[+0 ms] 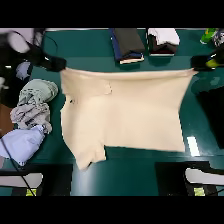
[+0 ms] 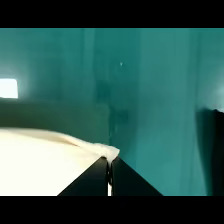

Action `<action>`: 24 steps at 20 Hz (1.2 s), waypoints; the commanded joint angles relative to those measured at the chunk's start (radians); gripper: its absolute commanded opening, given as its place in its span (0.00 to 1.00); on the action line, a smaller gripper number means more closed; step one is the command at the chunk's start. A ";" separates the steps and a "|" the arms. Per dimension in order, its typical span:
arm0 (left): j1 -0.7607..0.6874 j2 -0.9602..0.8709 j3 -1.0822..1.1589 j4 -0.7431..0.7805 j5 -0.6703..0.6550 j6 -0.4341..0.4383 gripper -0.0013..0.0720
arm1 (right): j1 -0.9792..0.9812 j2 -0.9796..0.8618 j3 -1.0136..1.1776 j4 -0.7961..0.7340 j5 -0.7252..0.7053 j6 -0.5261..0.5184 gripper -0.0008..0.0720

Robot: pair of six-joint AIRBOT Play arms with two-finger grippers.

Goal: Fold the shirts.

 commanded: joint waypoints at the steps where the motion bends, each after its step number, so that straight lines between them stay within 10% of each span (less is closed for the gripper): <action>1: 0.002 -0.138 0.002 0.000 0.109 0.005 0.05 | 0.000 -0.185 0.034 0.002 -0.061 0.000 0.04; 10: 0.080 -0.144 0.040 -0.024 -0.195 0.043 0.05 | -0.029 -0.192 0.099 -0.007 0.066 -0.038 0.04; 21: 0.063 -0.144 -0.212 -0.134 -0.105 0.050 0.05 | 0.008 -0.107 -0.297 0.055 -0.111 -0.002 0.06; 22: 0.063 -0.143 -0.211 -0.134 -0.113 0.046 0.09 | 0.008 -0.106 -0.296 0.075 -0.115 -0.002 0.30; 24: 0.066 -0.137 -0.206 -0.131 -0.150 0.020 0.63 | 0.007 -0.106 -0.261 0.107 -0.105 0.000 0.49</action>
